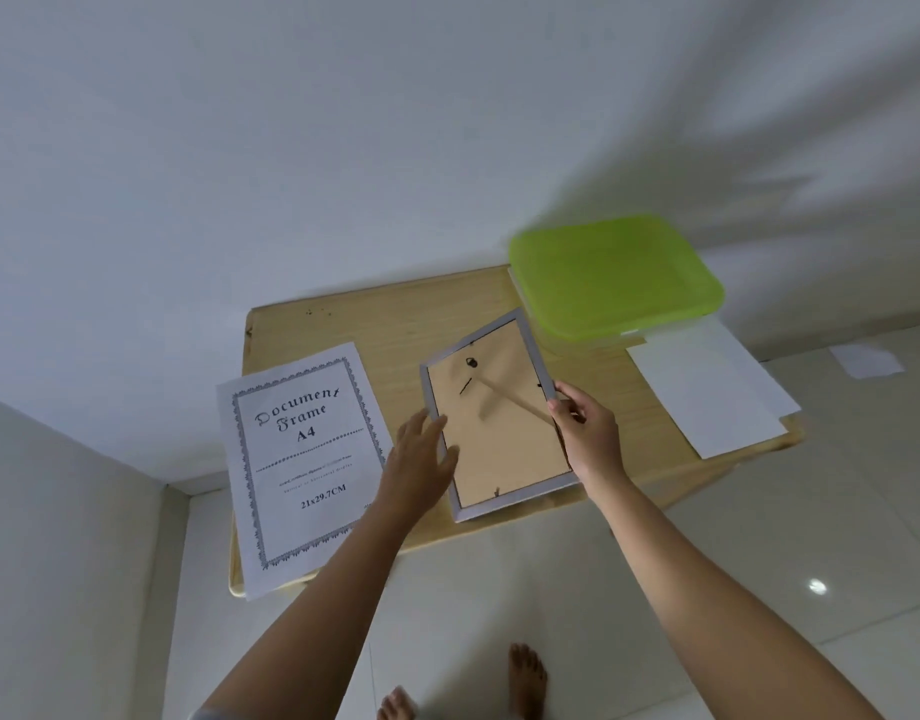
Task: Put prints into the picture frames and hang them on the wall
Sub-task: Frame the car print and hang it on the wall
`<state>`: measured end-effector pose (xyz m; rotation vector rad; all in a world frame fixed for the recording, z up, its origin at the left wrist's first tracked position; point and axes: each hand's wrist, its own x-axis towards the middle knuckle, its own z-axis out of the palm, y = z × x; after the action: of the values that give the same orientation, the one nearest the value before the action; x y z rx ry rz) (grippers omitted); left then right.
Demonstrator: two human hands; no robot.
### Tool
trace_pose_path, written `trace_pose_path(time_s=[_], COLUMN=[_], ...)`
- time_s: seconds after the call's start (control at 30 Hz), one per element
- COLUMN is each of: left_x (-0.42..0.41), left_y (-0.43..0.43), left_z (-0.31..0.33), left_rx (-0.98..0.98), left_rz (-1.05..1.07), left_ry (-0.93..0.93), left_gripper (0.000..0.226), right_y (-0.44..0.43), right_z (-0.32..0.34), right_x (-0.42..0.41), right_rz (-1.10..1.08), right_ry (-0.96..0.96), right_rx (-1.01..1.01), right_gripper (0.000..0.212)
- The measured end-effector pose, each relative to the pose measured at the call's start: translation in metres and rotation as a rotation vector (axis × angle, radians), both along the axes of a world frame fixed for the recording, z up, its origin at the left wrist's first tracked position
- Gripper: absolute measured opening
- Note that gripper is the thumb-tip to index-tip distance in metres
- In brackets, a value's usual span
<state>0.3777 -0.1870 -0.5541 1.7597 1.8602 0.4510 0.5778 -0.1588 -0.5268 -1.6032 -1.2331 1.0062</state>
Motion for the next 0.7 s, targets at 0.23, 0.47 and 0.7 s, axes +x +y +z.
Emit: trace_pose_path(time_s=[0.23, 0.47, 0.7], left_x=[0.046, 0.058, 0.043], left_y=[0.066, 0.085, 0.083], left_z=[0.13, 0.21, 0.25], left_rx=[0.229, 0.348, 0.49], left_rz=[-0.021, 0.021, 0.024], left_ry=[-0.455, -0.789, -0.875], left_gripper=[0.052, 0.061, 0.07], right_y=[0.002, 0.007, 0.008], right_z=[0.058, 0.114, 0.15], right_x=[-0.012, -0.024, -0.041], right_rz=[-0.033, -0.079, -0.115], right_ry=[0.008, -0.239, -0.526], right_rx=[0.296, 0.706, 0.951], right_gripper=[0.031, 0.032, 0.034])
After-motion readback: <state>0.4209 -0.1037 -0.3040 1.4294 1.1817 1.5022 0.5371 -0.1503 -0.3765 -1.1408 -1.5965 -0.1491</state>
